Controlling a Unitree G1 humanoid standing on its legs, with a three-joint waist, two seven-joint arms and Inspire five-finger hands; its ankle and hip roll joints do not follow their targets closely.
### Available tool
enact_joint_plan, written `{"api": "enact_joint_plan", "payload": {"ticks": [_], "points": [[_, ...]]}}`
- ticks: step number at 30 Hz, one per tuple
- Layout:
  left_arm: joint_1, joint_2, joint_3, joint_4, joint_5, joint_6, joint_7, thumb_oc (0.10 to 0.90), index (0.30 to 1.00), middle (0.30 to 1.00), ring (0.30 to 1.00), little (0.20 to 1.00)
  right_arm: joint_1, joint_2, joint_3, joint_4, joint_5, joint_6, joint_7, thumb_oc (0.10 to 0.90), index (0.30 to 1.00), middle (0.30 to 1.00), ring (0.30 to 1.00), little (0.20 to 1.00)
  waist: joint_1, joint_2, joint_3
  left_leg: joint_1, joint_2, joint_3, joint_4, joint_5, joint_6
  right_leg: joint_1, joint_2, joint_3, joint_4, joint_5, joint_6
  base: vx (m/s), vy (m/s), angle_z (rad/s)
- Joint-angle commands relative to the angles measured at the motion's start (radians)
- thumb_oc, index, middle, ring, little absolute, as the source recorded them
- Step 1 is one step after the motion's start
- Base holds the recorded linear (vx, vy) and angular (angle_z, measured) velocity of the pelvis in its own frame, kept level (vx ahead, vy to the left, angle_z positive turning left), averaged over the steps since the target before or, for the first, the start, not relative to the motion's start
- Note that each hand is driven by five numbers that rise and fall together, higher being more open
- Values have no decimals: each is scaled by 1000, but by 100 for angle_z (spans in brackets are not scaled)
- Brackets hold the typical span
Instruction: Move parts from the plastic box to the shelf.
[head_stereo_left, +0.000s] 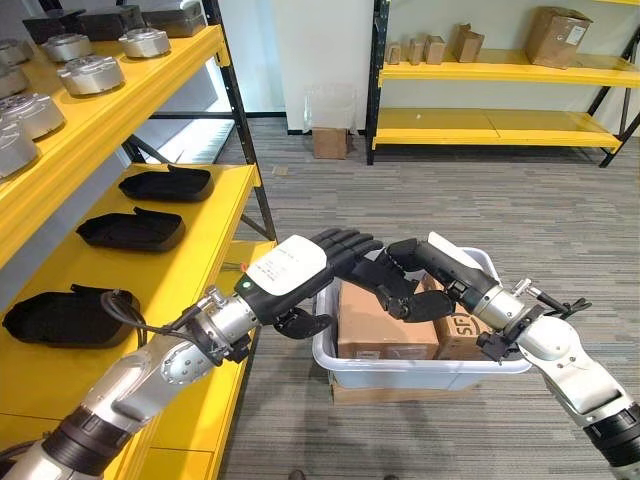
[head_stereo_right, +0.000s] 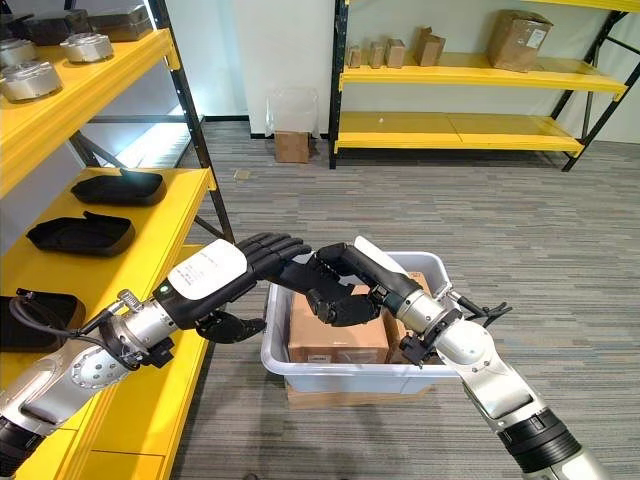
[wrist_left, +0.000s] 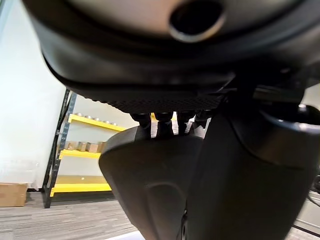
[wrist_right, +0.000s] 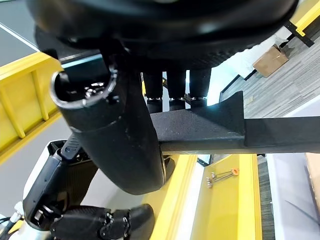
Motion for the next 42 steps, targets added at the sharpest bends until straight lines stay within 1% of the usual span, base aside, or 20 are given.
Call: {"api": "enact_joint_plan", "payload": {"ticks": [1, 3, 12, 20, 25, 26, 27, 31, 35, 42], "points": [[-105, 4, -17, 29, -42, -16, 24, 400, 300, 300, 300, 300, -203, 31, -78, -41, 76, -115, -69, 400, 300, 300, 300, 300, -6, -30, -81, 42, 106, -33, 54, -131, -45, -51, -84, -14, 71, -102, 49, 0, 0, 0], [-106, 1, -23, 40, -37, -15, 22, 400, 300, 300, 300, 300, -210, 37, -74, -39, 75, -115, -69, 400, 300, 300, 300, 300, -6, -30, -80, 37, 107, -33, 55, -123, -44, -57, -82, -13, 73, -95, 49, -18, 1, 0], [-122, -31, -48, 63, -30, -12, 22, 400, 300, 300, 300, 300, -244, 49, -55, -41, 75, -119, -73, 400, 300, 300, 300, 300, -6, -31, -81, 37, 108, -31, 53, -121, -44, -59, -81, -12, 72, -94, 46, -4, 0, 0], [-131, -96, -63, 41, -48, -1, 10, 400, 300, 300, 300, 300, -264, 64, -47, -52, 81, -114, -77, 400, 300, 300, 300, 300, -7, -32, -80, 36, 109, -33, 54, -122, -43, -59, -79, -10, 73, -98, 44, 0, 0, 0], [-120, -90, -56, 56, -51, -1, 13, 400, 300, 300, 300, 300, -261, 67, -53, -46, 83, -109, -83, 400, 300, 300, 300, 300, -7, -32, -80, 36, 109, -32, 57, -125, -43, -59, -79, -8, 74, -99, 44, 0, 0, 0], [-120, -89, -56, 56, -51, -1, 13, 400, 300, 300, 300, 300, -261, 67, -53, -46, 83, -109, -83, 588, 564, 564, 564, 564, -7, -32, -80, 36, 109, -32, 57, -125, -43, -59, -79, -8, 74, -99, 44, 0, 0, 0], [-119, -88, -54, 52, -53, 1, 11, 400, 300, 300, 300, 300, -257, 70, -55, -46, 86, -108, -82, 900, 1000, 1000, 1000, 1000, -7, -32, -80, 36, 110, -31, 57, -125, -43, -58, -79, -7, 74, -99, 44, 0, 0, 0], [-119, -95, -53, 55, -52, 5, 12, 400, 300, 300, 300, 300, -252, 78, -65, -42, 85, -107, -90, 900, 1000, 1000, 1000, 1000, -8, -32, -81, 36, 108, -32, 58, -127, -42, -58, -78, -8, 74, -100, 43, 0, 0, 0], [-110, -101, -51, 63, -48, 6, 10, 400, 300, 300, 300, 300, -232, 97, -99, -60, 111, -118, -104, 900, 1000, 1000, 1000, 1000, -11, -29, -80, 36, 108, -31, 59, -129, -41, -58, -79, -8, 74, -100, 44, 0, 0, 0], [-68, -77, -14, 87, -42, 3, 16, 400, 300, 300, 300, 300, -178, 103, -162, -115, 174, -132, -95, 900, 1000, 1000, 1000, 1000, -16, -28, -80, 38, 108, -29, 59, -129, -41, -61, -79, -4, 76, -100, 44, 0, 0, 0]]}}
